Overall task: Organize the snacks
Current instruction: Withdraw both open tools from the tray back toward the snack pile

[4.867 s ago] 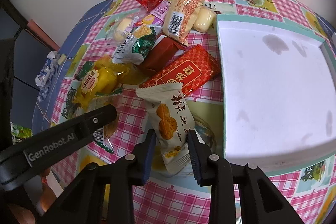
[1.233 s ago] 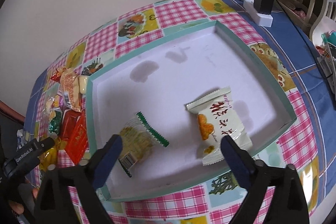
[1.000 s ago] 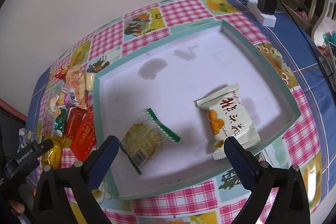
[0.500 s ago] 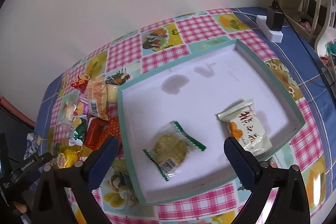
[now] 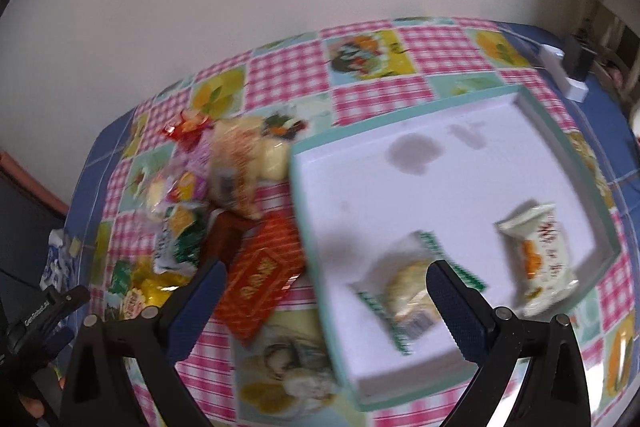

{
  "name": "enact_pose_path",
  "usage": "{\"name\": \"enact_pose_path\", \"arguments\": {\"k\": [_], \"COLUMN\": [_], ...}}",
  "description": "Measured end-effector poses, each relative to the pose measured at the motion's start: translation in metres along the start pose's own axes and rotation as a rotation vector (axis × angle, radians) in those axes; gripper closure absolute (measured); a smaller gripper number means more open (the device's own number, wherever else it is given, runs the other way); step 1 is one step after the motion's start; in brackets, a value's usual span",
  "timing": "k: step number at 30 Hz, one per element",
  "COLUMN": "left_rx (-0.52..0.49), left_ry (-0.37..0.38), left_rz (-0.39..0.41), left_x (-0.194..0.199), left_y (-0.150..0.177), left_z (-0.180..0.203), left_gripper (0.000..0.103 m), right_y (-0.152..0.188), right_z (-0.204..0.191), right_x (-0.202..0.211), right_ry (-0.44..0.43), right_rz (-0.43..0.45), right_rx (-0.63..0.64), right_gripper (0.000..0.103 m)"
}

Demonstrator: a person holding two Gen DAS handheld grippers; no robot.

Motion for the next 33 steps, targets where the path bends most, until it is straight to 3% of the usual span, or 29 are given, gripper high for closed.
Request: {"name": "enact_pose_path", "arguments": {"k": [10, 17, 33], "left_rx": [-0.028, -0.015, -0.011], "left_ry": [0.041, 0.045, 0.103], "left_rz": [-0.093, -0.152, -0.142], "left_x": [-0.03, -0.049, -0.04], "left_y": [0.013, 0.022, 0.007], "left_z": [0.017, 0.022, 0.029], "left_gripper": [0.007, 0.007, 0.007], "right_y": [0.021, 0.033, 0.044], "right_z": [-0.052, -0.058, -0.047], "right_x": [-0.029, -0.047, -0.08], "right_ry": [-0.023, 0.026, 0.113], "right_rz": [-0.115, -0.174, -0.226], "right_rx": [0.012, 0.001, -0.012], "right_gripper": [0.002, 0.013, 0.033]}}
Point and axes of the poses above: each gripper's, at about its wrist camera, not at the fingertips, and x roughly against the way its jaws point, z to its right, y to its underside, the point moved 9 cm from there along -x, roughly the way its jaws point, and after that the axes turned 13 degrees about z, right-handed, at the moved point
